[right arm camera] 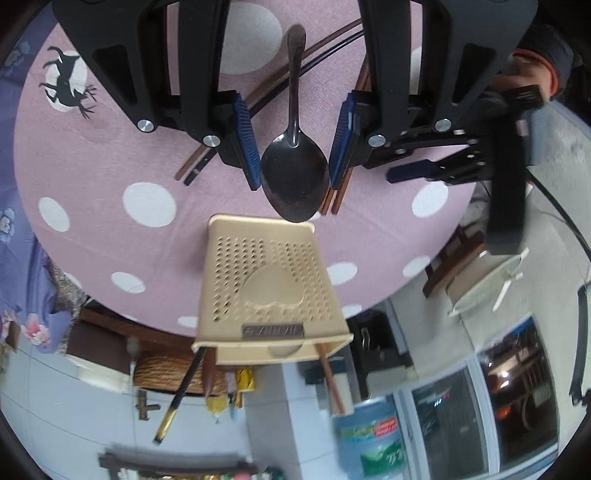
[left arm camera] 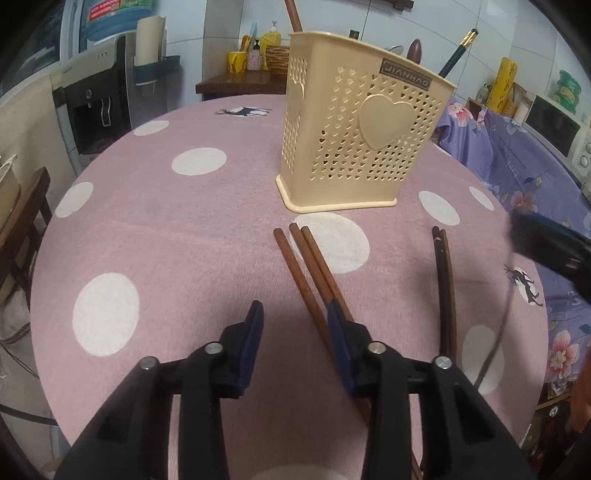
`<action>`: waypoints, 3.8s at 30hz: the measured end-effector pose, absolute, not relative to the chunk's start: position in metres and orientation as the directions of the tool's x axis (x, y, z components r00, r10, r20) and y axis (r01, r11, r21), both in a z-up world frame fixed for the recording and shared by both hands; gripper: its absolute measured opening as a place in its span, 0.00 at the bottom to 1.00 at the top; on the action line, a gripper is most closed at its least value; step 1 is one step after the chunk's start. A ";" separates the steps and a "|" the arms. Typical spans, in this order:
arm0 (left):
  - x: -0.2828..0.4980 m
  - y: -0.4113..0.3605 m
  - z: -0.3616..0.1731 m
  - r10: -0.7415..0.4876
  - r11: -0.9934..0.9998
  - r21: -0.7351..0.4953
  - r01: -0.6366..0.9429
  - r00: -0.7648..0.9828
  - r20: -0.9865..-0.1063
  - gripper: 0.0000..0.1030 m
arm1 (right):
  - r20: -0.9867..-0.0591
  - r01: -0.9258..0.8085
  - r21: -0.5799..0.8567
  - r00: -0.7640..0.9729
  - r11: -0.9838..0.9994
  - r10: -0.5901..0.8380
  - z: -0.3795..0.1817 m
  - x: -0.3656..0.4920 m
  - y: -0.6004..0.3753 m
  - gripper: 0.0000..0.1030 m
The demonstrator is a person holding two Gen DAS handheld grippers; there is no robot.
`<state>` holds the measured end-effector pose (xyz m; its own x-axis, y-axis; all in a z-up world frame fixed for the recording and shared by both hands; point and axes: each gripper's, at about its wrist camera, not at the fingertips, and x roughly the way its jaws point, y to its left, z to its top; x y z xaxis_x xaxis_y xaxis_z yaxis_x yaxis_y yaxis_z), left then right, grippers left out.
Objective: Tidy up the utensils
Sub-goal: 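Grasp two brown chopsticks with the left tool while the right tool grasps the steel spoon, then lift the brown chopsticks and steel spoon and carry them over the beige holder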
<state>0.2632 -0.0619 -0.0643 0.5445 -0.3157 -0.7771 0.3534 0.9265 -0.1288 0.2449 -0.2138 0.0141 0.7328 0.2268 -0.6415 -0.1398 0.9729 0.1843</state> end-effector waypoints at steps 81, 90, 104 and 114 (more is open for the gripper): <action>0.247 -0.031 0.064 -0.409 0.913 -0.223 0.342 0.762 -0.503 0.08 | -0.517 -0.081 0.278 0.827 0.957 0.220 0.047 0.207 -0.233 0.37; 0.242 -0.029 0.076 -0.412 0.911 -0.209 0.355 0.781 -0.470 0.08 | -0.493 -0.107 0.254 0.841 0.961 0.223 0.054 0.210 -0.225 0.37; 0.251 -0.036 0.124 -0.422 0.907 -0.172 0.385 0.815 -0.396 0.08 | -0.420 -0.129 0.219 0.882 0.967 0.213 0.088 0.236 -0.224 0.37; 0.286 -0.051 0.214 -0.441 0.891 -0.224 0.394 0.868 -0.229 0.08 | -0.252 -0.067 0.143 0.962 0.987 0.102 0.172 0.305 -0.225 0.37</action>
